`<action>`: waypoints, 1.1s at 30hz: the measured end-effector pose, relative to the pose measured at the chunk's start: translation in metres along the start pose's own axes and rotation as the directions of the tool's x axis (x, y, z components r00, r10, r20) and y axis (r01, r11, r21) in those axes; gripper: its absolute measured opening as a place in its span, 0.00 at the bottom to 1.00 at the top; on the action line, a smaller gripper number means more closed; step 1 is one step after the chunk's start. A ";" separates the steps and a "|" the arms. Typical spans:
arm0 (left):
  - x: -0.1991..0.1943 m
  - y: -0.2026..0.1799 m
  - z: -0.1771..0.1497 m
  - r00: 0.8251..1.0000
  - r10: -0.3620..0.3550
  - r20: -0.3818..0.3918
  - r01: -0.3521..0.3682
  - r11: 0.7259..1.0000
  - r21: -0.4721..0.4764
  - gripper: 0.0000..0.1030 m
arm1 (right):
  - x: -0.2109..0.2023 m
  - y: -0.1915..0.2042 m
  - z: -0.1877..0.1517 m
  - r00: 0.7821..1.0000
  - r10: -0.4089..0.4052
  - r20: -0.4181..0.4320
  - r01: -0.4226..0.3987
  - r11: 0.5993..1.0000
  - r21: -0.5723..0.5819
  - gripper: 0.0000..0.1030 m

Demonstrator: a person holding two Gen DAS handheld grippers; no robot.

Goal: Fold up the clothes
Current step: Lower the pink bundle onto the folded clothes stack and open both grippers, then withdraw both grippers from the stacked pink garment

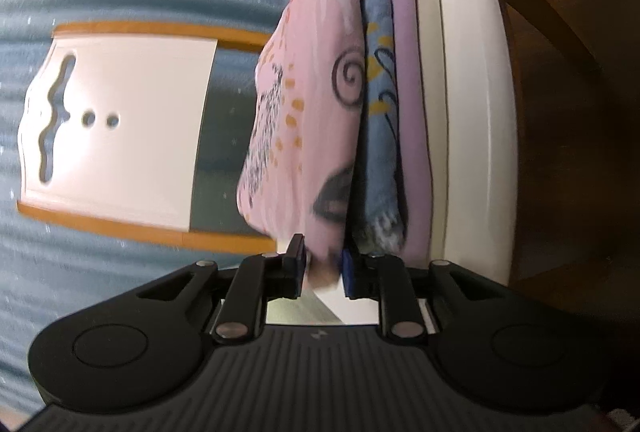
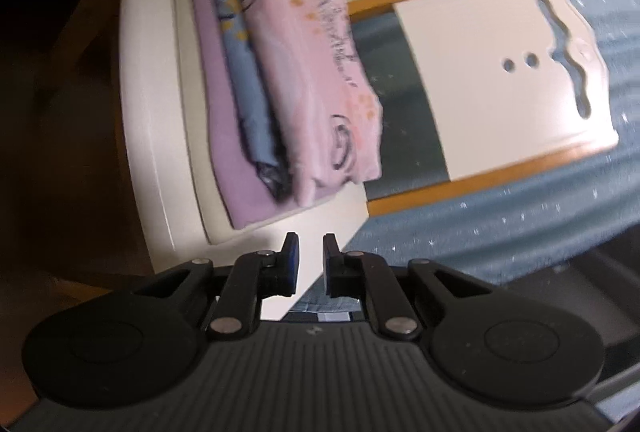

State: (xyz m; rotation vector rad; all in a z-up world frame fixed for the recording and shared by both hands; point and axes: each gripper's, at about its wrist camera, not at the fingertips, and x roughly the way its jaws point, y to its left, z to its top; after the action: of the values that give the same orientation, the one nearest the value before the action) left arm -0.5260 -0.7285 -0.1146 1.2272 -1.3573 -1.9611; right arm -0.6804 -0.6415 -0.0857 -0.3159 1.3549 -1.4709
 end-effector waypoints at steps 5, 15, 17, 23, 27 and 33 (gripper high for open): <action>-0.014 0.013 -0.014 0.999 0.001 -0.036 -0.007 0.986 -0.169 0.26 | -0.016 -0.018 0.020 0.996 0.006 0.090 -0.021 0.987 0.159 0.07; -0.028 0.037 0.007 0.999 -0.039 0.018 0.043 0.897 -0.439 0.26 | 0.014 -0.024 0.045 0.989 0.102 0.110 -0.137 0.917 0.375 0.07; -0.028 0.033 0.003 0.998 -0.059 0.003 0.054 0.888 -0.456 0.25 | 0.013 -0.026 0.045 0.988 0.110 0.106 -0.143 0.907 0.396 0.07; -0.022 0.037 0.001 0.997 -0.081 0.000 0.070 0.859 -0.507 0.25 | 0.018 -0.025 0.046 0.988 0.124 0.089 -0.150 0.905 0.398 0.07; -0.016 0.043 0.002 0.996 -0.093 -0.012 0.074 0.856 -0.512 0.25 | 0.017 -0.031 0.049 0.988 0.137 0.069 -0.154 0.891 0.426 0.07; -0.025 0.051 0.002 0.994 -0.104 -0.025 0.074 0.838 -0.541 0.27 | -0.004 -0.041 0.046 0.989 0.138 0.054 -0.147 0.850 0.505 0.15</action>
State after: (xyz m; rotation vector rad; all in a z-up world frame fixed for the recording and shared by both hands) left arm -0.5206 -0.7292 -0.0583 1.0616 -0.6443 -2.1500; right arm -0.6641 -0.6725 -0.0350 0.1149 0.9044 -1.6305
